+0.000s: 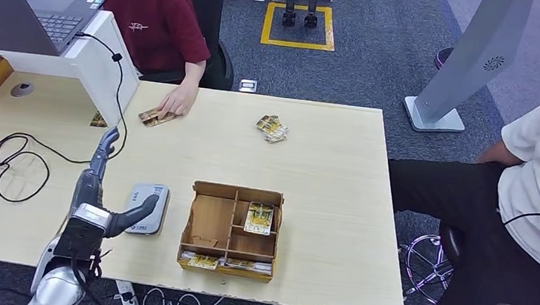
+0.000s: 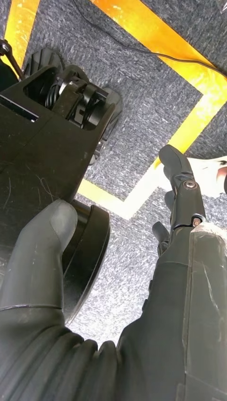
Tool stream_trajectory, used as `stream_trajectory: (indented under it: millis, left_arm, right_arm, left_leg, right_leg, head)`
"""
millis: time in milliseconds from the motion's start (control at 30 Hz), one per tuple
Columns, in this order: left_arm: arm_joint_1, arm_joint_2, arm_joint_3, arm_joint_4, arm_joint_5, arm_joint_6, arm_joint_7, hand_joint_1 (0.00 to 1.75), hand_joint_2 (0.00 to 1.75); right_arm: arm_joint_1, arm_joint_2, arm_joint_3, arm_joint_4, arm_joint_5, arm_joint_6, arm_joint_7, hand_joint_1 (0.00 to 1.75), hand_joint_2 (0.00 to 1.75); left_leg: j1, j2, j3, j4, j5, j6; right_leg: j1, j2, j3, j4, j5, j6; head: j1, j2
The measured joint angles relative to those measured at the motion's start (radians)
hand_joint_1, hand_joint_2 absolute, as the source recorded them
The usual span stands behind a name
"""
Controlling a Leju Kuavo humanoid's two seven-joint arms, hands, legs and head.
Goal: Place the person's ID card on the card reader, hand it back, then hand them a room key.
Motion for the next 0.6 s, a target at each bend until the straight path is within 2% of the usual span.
stream_trajectory:
  millis: [267,467,600]
  left_arm:
    - [0.003,0.065,-0.157,-0.038,-0.158,-0.031,-0.012,0.0,1.75]
    - [-0.007,0.101,-0.268,-0.037,-0.342,0.035,-0.014,0.0,1.75]
    - [-0.026,0.122,-0.33,-0.037,-0.366,0.053,-0.014,0.0,1.75]
  right_arm:
    - [0.0,-0.001,-0.013,0.0,-0.002,0.002,-0.01,0.0,1.75]
    - [0.0,-0.002,-0.016,0.0,0.001,0.011,0.001,0.0,1.75]
    - [-0.001,-0.002,-0.016,0.0,0.001,0.013,0.003,0.0,1.75]
  left_leg:
    - [0.0,0.0,0.0,0.0,0.0,0.0]
    - [0.0,0.0,0.0,0.0,0.0,0.0]
    - [0.0,0.0,0.0,0.0,0.0,0.0]
  right_leg:
    - [0.0,0.0,0.0,0.0,0.0,0.0]
    - [0.0,0.0,0.0,0.0,0.0,0.0]
    - [0.0,0.0,0.0,0.0,0.0,0.0]
  head:
    - [0.0,0.0]
    - [0.0,0.0]
    - [0.0,0.0]
